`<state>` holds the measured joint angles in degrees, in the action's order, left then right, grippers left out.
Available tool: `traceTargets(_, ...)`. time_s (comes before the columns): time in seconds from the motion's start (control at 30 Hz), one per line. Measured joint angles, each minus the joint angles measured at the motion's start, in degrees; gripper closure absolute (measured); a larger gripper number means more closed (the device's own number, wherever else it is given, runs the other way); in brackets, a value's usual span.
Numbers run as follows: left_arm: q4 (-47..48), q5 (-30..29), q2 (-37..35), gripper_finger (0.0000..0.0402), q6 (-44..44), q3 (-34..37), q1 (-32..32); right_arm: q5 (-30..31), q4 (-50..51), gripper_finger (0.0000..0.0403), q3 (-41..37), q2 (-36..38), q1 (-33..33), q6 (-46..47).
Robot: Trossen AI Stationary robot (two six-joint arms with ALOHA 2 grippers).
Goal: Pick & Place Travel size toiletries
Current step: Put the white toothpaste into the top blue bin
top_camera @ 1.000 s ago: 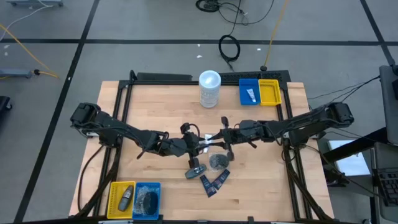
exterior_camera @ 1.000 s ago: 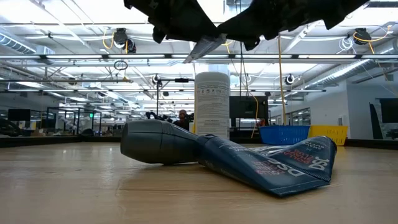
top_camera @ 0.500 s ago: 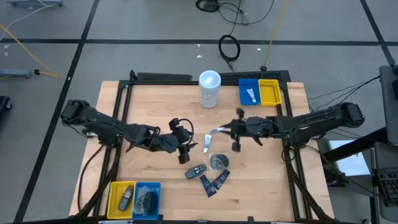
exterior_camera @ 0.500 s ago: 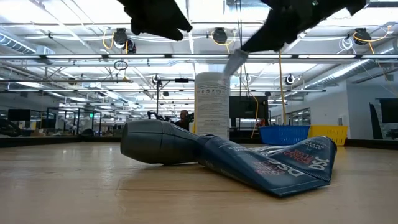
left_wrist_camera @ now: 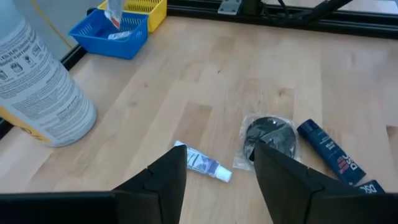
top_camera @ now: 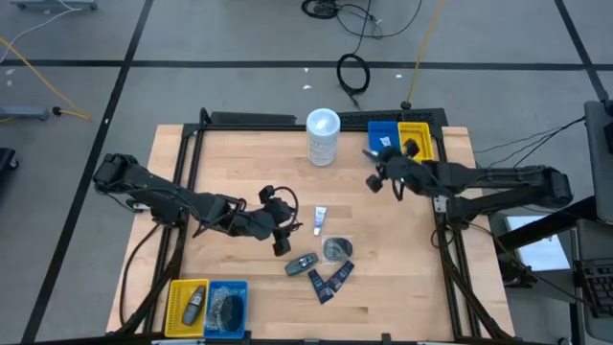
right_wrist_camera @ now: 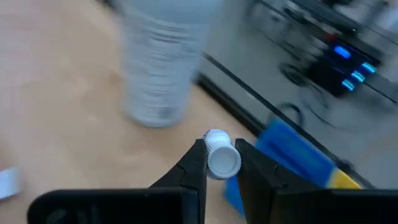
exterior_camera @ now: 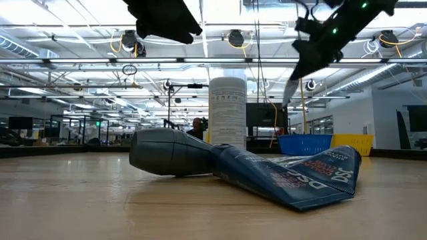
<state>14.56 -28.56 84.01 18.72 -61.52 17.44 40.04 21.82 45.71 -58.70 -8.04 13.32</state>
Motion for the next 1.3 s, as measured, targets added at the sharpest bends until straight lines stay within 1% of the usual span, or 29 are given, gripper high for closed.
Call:
traceTargets(0.1, -0.24, -0.02, 0.00, 0.0220, 0.00, 0.00, -0.10, 1.26, 0.74, 0.0353, -0.08, -1.22, -4.44, 1.15)
traceTargets(0.23, -1.25, -0.02, 0.00, 0.0220, -0.33, 0.00, -0.10, 1.51, -2.09, 0.0353, -1.55, -3.55, -10.71, 1.05)
traceTargets(0.33, -1.30, -0.02, 0.00, 0.0220, -0.25, 0.00, -0.10, 1.68, -5.14, 0.0353, -4.06, -5.01, -14.95, 1.23)
traceTargets(0.47, -1.36, -0.03, 0.00, 0.0220, -0.22, 0.00, -0.10, -1.14, -11.80, 0.0353, -7.91, -5.88, -19.19, 1.94)
traceTargets(0.57, -1.33, -0.02, 0.00, 0.0220, -0.23, 0.00, -0.10, -1.31, -17.02, 0.0353, -10.52, -5.88, -20.98, 2.08)
traceTargets(0.67, -1.35, -0.02, 0.00, 0.0220, -0.22, 0.00, -0.10, -1.44, -20.06, 0.0353, -12.26, -5.88, -21.92, 2.08)
traceTargets(0.73, -1.36, -0.04, 0.00, 0.0220, -0.26, 0.00, -0.10, -2.78, -21.88, 0.0353, -12.97, -5.88, -22.38, 2.11)
traceTargets(0.8, -1.41, -0.07, 0.00, 0.0220, -0.27, 0.00, -0.11, -3.97, -23.19, 0.0353, -13.32, -5.87, -22.75, 2.12)
traceTargets(0.93, -1.46, -0.09, 0.00, 0.0220, -0.55, 0.00, -0.16, -4.10, -24.05, 0.0353, -13.53, -5.86, -23.19, 2.48)
traceTargets(1.0, -1.50, -0.09, 0.00, 0.0220, -0.57, 0.00, -0.16, -4.12, -24.04, 0.0334, -13.53, -5.86, -23.42, 2.45)
traceTargets(1.17, -1.52, -0.07, 0.00, 0.0220, -0.43, 0.00, -0.14, -4.09, -24.04, 0.0263, -13.53, -5.86, -23.46, 2.50)
traceTargets(1.3, -1.52, -0.07, 0.00, 0.0220, -0.35, 0.00, -0.15, -4.09, -24.04, 0.0234, -13.53, -5.86, -23.45, 2.50)
